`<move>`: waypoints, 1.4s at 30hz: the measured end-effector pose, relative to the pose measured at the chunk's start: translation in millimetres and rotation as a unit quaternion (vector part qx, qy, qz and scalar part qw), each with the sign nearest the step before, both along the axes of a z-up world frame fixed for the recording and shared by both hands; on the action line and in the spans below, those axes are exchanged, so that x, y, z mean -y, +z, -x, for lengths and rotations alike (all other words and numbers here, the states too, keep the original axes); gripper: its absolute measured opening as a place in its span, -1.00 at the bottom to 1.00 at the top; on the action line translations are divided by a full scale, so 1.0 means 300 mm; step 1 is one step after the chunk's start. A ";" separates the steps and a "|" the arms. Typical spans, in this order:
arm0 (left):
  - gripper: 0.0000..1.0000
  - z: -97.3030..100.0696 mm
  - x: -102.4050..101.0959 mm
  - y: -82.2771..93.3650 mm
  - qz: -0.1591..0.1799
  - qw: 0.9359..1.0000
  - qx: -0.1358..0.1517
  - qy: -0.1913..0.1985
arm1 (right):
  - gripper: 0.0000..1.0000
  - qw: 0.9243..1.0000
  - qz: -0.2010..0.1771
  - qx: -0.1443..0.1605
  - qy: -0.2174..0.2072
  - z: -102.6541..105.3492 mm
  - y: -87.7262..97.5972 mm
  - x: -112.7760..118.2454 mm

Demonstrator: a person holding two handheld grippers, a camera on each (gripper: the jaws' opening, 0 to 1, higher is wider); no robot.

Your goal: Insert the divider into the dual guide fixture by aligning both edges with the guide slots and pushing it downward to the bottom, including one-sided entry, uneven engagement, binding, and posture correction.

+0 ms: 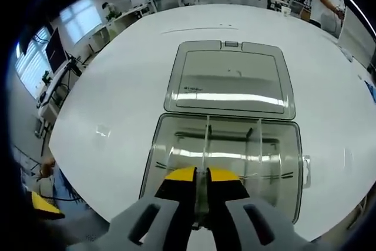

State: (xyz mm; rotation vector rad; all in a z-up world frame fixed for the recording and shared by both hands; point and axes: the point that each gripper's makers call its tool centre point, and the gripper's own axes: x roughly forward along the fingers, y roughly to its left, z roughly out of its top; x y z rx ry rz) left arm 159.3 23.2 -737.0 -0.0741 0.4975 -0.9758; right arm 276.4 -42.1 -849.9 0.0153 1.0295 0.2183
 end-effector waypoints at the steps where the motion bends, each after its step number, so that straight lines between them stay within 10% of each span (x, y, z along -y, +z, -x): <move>1: 0.11 -0.003 -0.003 0.000 0.000 1.000 0.001 0.004 | -0.96 1.000 0.003 0.003 0.008 0.000 0.001 0.000; 20: 0.15 -0.089 -0.084 -0.012 0.005 0.993 -0.024 0.114 | -0.70 0.995 -0.018 0.053 0.079 -0.014 0.074 0.015; 42: 0.20 -0.137 -0.152 -0.002 0.027 0.982 -0.044 0.184 | -0.50 0.961 -0.113 0.176 0.181 -0.038 0.416 -0.031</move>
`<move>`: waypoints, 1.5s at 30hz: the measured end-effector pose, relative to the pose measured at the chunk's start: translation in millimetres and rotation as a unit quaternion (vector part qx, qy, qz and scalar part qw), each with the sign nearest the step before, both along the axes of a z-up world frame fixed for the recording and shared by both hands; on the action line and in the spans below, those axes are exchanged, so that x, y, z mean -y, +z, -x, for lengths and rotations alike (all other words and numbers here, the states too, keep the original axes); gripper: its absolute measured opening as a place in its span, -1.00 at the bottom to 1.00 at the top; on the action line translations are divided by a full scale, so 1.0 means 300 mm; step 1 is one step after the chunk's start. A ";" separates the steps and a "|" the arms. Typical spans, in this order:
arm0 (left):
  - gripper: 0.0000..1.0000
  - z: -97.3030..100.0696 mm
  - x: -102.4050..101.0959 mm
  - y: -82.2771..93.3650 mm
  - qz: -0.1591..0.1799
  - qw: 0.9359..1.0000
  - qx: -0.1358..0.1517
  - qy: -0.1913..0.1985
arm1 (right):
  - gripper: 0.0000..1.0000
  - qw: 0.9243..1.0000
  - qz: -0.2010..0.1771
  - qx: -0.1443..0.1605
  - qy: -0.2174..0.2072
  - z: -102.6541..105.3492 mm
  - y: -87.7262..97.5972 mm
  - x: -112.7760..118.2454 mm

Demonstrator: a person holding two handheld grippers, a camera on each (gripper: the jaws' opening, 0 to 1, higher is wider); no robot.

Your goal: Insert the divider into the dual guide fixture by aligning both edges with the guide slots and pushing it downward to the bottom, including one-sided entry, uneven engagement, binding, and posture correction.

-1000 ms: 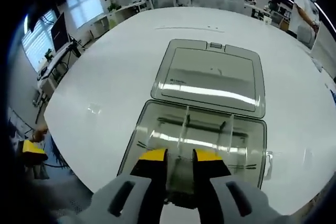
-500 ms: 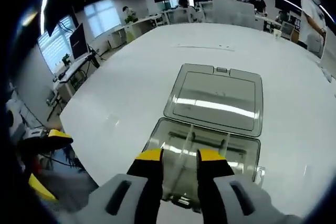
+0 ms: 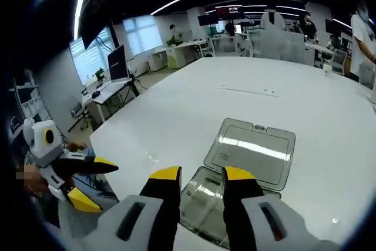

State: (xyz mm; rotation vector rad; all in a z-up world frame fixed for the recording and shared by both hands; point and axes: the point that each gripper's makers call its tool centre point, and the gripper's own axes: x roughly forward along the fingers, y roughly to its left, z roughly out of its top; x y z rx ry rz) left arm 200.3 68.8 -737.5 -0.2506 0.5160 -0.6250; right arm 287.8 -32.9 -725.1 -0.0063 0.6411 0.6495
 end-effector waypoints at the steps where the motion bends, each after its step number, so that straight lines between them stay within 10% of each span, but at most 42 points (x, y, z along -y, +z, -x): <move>1: 0.20 0.002 0.003 -0.001 0.001 1.000 -0.001 -0.003 | -0.45 1.000 -0.005 0.005 0.008 0.008 0.015 0.001; 24: 0.25 0.069 0.080 -0.007 -0.012 0.997 -0.010 -0.078 | -0.09 0.997 -0.009 0.057 0.050 0.157 0.143 0.193; 45: 0.25 0.081 0.092 -0.025 -0.027 0.995 -0.014 -0.090 | -0.02 0.999 0.024 0.033 0.016 0.259 0.036 0.411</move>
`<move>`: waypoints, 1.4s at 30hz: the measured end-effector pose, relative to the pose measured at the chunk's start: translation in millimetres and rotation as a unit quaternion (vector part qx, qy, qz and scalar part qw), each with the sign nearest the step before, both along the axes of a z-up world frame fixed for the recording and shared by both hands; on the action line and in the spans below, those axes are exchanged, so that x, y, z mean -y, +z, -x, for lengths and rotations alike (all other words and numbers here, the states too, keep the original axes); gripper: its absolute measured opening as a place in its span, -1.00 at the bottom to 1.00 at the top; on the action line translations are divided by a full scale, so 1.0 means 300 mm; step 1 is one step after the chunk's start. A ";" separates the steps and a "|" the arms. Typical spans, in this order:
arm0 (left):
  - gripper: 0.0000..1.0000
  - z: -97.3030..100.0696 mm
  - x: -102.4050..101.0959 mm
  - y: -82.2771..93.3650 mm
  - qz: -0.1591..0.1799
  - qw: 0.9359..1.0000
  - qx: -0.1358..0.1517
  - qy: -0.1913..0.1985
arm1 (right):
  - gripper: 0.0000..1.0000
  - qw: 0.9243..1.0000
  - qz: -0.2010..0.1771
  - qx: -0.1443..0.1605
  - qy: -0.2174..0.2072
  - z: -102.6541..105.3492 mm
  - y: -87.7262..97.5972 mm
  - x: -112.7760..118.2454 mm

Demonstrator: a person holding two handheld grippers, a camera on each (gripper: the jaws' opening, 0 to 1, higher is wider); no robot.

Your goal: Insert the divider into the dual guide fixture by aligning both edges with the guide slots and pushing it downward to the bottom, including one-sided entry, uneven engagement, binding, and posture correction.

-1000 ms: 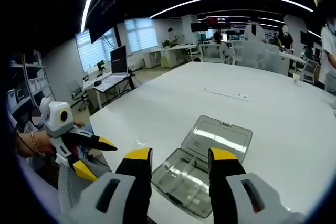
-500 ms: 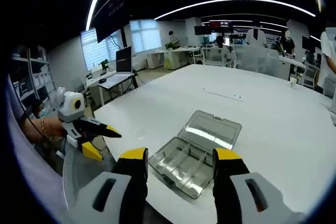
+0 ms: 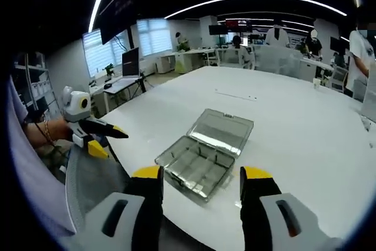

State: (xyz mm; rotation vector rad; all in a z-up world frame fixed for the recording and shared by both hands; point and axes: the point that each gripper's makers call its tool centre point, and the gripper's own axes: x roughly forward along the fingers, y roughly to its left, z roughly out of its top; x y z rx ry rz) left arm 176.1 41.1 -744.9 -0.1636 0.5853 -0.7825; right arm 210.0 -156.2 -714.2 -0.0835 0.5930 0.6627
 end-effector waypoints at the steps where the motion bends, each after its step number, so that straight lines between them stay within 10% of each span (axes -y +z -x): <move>1: 0.25 0.000 0.000 0.000 0.000 1.000 0.000 0.000 | -0.03 1.000 0.005 -0.007 -0.005 0.006 -0.021 0.018; 12: 0.25 0.005 0.005 -0.007 -0.009 1.000 0.001 -0.010 | -0.04 0.997 0.018 -0.057 -0.057 0.056 -0.158 0.179; 42: 0.25 0.017 0.013 0.000 -0.017 1.000 0.014 -0.018 | -0.11 0.978 0.036 -0.084 -0.190 0.025 -0.232 0.451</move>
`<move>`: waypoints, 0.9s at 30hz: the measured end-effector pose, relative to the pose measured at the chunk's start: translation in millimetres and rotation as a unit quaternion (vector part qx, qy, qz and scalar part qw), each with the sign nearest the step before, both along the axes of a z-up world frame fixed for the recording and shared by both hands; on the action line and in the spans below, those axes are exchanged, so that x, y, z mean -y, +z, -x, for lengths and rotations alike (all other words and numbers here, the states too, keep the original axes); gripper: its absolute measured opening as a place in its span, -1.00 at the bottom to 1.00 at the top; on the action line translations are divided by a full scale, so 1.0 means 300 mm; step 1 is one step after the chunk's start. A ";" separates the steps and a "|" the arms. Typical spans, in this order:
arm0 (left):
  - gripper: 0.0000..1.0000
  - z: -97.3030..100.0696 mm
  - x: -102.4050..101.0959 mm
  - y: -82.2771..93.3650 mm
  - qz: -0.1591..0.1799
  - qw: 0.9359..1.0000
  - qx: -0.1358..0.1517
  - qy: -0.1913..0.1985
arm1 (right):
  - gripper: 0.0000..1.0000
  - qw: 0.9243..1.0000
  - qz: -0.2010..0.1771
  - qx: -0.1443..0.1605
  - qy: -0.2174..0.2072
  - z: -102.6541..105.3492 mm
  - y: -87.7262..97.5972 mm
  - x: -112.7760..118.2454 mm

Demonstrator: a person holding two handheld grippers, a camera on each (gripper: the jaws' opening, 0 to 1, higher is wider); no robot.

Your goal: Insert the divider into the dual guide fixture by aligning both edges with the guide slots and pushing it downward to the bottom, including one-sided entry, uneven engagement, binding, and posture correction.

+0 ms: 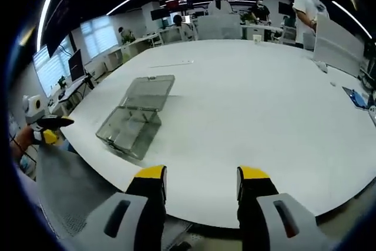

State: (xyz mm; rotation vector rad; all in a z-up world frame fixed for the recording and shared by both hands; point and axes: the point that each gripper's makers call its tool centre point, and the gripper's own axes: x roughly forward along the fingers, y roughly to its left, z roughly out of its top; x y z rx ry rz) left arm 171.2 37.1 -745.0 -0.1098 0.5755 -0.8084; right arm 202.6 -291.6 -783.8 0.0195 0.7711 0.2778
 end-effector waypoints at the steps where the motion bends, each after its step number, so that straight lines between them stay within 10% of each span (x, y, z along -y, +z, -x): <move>1: 0.25 0.001 0.002 0.002 0.002 1.000 0.000 -0.001 | -0.11 1.000 0.003 -0.003 -0.002 -0.005 -0.004 0.004; 27: 0.25 0.031 0.053 0.039 0.030 0.999 0.013 -0.026 | -0.22 0.992 0.036 -0.093 -0.076 -0.166 -0.121 0.088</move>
